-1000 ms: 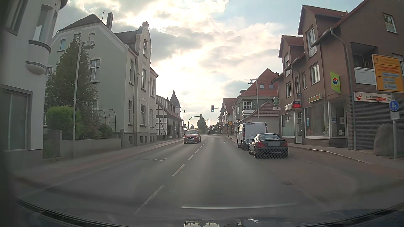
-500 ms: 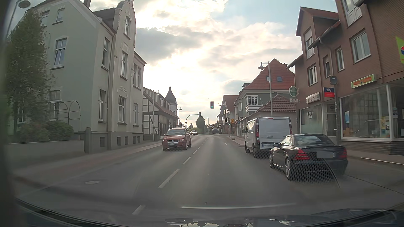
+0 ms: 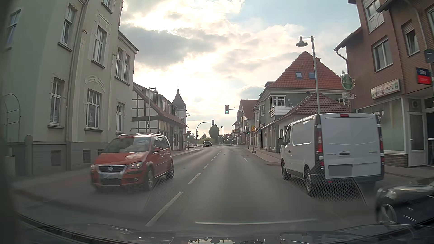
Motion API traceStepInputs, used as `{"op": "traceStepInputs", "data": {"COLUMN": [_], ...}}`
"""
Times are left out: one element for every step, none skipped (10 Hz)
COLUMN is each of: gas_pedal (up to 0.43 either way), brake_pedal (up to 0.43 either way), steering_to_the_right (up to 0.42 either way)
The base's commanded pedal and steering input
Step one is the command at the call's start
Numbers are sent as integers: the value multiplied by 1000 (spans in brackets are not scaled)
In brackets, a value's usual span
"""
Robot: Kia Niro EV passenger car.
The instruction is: Follow the waypoints while adhering to traffic rules and regulations
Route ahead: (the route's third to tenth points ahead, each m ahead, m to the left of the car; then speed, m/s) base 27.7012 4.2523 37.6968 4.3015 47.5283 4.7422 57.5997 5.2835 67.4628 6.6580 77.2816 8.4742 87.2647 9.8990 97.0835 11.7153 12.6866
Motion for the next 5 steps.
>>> {"op": "traceStepInputs", "data": {"gas_pedal": [110, 98, 98, 87, 87], "brake_pedal": [0, 0, 0, 0, 0], "steering_to_the_right": [0, 0, 0, 0, 0]}}
